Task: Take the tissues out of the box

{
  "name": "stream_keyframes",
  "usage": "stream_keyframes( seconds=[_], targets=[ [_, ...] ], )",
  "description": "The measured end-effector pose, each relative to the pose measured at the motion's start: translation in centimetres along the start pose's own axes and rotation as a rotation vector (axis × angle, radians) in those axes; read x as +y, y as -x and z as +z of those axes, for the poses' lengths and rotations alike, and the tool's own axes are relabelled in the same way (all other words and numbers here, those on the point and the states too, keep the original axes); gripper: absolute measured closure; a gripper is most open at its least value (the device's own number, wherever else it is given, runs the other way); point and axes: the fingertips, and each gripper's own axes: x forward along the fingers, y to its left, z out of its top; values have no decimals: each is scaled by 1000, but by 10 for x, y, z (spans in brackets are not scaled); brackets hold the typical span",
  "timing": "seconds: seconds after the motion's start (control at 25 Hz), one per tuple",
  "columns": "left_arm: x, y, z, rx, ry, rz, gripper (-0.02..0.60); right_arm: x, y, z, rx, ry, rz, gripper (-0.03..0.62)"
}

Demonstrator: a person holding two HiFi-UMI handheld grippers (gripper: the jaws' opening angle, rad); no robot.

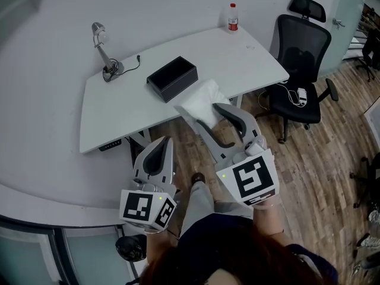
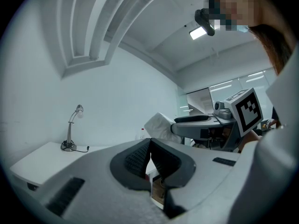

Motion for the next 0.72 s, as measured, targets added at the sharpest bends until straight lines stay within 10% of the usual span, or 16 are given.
stream_keyframes(
  seconds=[0.72],
  targets=[
    [-11,-3,0,11,-10,-12,560,-7,23,-1,-15,-15,-25,408]
  ],
)
